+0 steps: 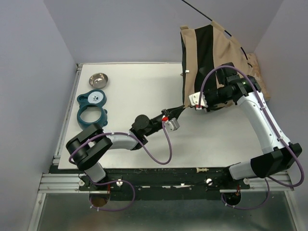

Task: Set up the pet tent

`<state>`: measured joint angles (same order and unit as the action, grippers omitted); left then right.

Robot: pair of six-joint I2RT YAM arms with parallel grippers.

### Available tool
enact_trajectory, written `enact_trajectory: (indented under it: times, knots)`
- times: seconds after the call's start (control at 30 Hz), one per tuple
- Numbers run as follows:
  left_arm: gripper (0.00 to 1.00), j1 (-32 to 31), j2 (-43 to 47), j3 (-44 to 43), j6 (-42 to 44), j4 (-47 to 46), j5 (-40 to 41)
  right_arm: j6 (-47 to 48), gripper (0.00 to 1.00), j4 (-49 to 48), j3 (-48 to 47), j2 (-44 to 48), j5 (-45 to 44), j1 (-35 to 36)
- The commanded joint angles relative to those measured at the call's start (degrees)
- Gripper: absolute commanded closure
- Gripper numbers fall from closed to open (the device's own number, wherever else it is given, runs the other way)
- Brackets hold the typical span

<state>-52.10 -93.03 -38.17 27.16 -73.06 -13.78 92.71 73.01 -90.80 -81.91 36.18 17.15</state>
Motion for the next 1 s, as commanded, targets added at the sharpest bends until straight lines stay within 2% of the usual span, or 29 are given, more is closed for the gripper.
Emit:
enact_trajectory:
  times: [0.0,0.1,0.27,0.67,0.97]
  knots:
    - [1.00,1.9,2.1,2.3,0.8,-15.8,1.2,2.7,0.99,-1.9,-1.3,2.3,-8.9,-4.1]
    - [1.00,1.9,1.8,2.6,1.9,-16.0,0.0,0.2,0.99,-1.0,-3.3,1.0,-8.1,-4.1]
    - [1.00,1.9,1.0,2.8,3.6,-16.1,0.2,-4.7,0.99,4.6,-12.1,-3.3,-6.0,-4.1]
    - [1.00,1.1,0.6,1.1,4.3,-15.7,-0.4,-5.7,0.99,0.6,-5.8,-1.6,-6.6,-3.7]
    - [1.00,-0.3,0.3,0.5,5.6,-15.6,-0.9,-7.4,0.99,-0.2,-6.6,-2.9,-6.2,-2.1]
